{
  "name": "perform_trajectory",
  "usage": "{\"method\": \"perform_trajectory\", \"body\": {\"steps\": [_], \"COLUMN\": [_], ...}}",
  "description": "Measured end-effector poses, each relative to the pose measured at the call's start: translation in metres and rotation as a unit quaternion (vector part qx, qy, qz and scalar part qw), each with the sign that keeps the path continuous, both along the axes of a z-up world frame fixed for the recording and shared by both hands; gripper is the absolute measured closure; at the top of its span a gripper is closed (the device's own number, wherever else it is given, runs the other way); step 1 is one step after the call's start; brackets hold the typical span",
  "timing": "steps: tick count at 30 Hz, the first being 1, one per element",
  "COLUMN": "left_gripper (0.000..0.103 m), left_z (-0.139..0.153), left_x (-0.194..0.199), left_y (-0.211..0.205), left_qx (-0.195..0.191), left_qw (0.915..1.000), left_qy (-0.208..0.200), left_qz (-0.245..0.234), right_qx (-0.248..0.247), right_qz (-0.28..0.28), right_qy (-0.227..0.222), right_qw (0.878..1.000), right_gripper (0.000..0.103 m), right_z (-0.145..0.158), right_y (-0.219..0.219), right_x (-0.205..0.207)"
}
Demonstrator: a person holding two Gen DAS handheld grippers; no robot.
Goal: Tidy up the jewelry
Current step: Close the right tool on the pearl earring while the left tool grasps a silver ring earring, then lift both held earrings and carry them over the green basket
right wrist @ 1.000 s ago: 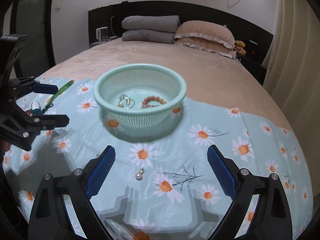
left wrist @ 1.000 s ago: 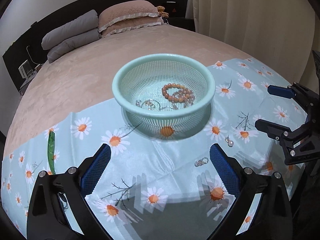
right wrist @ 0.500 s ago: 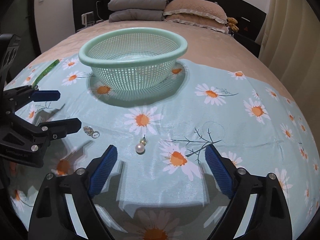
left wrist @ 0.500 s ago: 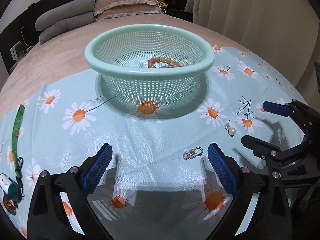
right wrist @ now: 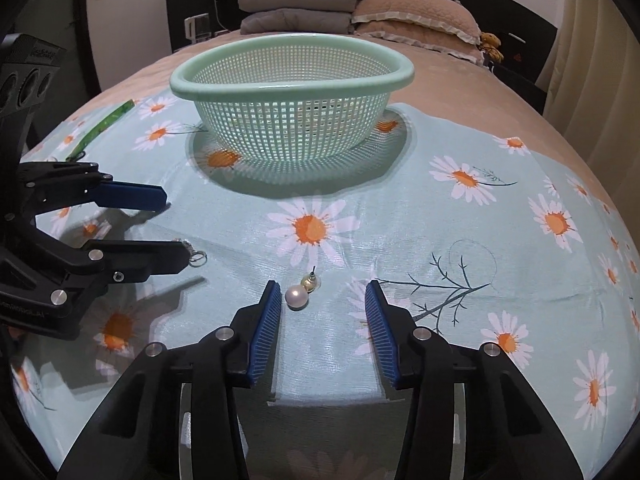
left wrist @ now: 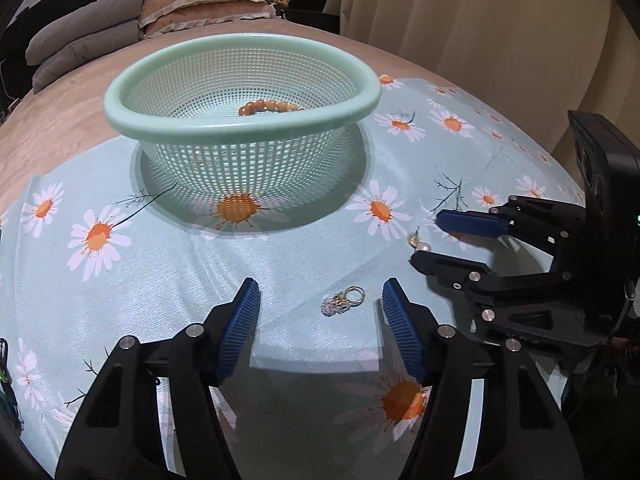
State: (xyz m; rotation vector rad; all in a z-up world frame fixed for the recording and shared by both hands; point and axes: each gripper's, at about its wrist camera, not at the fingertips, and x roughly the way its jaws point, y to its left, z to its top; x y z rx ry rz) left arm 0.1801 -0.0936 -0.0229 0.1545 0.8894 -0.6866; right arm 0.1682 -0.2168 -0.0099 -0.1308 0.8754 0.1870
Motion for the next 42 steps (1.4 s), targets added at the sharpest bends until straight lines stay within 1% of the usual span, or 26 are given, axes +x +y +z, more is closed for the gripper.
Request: {"method": "perform_trajectory", "body": {"steps": [1,2,3,4,6,7,8,10,13,15,17,18,21,28,31,36,42], "left_gripper": [0.041,0.045,0.047,0.053,0.059,0.076,0.088,0.093,0.093,0.093,0.093,0.093,0.093,0.092,0.092,0.092,0.092], "left_z": [0.0,-0.002,-0.005,-0.008,-0.01,-0.009,-0.009,-0.009,-0.008,-0.007,-0.006,-0.007,-0.008,-0.006,-0.002,0.004,0.01], "left_x": [-0.001,-0.001,0.0,0.002,0.005,0.007,0.011,0.013,0.007,0.006,0.005,0.002,-0.007,-0.021,-0.029,-0.044,-0.063], "left_y": [-0.003,-0.005,-0.008,-0.01,-0.009,-0.008,-0.007,-0.005,-0.007,-0.004,-0.001,0.0,-0.003,0.01,0.016,0.026,0.039], "left_qx": [0.001,0.007,0.017,0.028,0.031,0.03,0.034,0.032,0.046,0.038,0.039,0.045,0.085,0.092,0.105,0.132,0.133], "left_qw": [1.0,0.9999,0.9997,0.9995,0.9994,0.9995,0.9993,0.9994,0.9988,0.9989,0.9988,0.9985,0.9959,0.9956,0.9942,0.9908,0.9905], "left_qy": [0.0,0.001,0.004,0.004,0.005,0.008,0.01,0.013,0.004,0.017,0.023,0.022,0.007,0.017,0.019,0.017,0.016], "left_qz": [-0.008,-0.014,-0.017,-0.016,-0.016,-0.013,-0.006,-0.005,-0.019,-0.021,-0.019,-0.021,-0.033,0.001,0.011,0.025,0.034], "right_qx": [0.003,0.004,0.006,0.005,0.004,0.005,0.005,0.009,0.009,0.007,0.011,0.014,0.023,0.008,0.013,0.002,-0.01], "right_qz": [0.003,0.007,0.011,0.016,0.026,0.029,0.029,0.027,0.019,0.008,-0.005,-0.009,-0.015,-0.027,-0.031,-0.032,-0.032], "right_qy": [0.002,0.003,0.002,0.004,0.007,0.007,0.008,0.011,0.015,0.017,0.025,0.028,0.046,0.039,0.041,0.044,0.046], "right_qw": [1.0,1.0,1.0,1.0,1.0,1.0,1.0,1.0,1.0,1.0,1.0,0.999,0.999,0.999,0.999,0.999,0.998], "right_gripper": [0.066,0.07,0.075,0.078,0.085,0.088,0.092,0.092,0.092,0.092,0.092,0.092,0.092,0.092,0.092,0.092,0.092], "right_z": [-0.001,-0.001,-0.001,-0.002,-0.003,-0.003,-0.002,-0.002,-0.001,0.0,0.001,0.001,-0.002,-0.003,-0.001,0.0,0.006], "right_y": [0.0,0.001,0.002,0.003,0.006,0.007,0.007,0.006,0.004,0.001,-0.004,-0.006,-0.009,-0.006,-0.008,-0.007,-0.006], "right_x": [0.001,0.001,0.001,0.001,0.001,0.001,0.001,0.001,0.001,0.0,0.0,-0.001,-0.002,-0.018,-0.026,-0.039,-0.058]}}
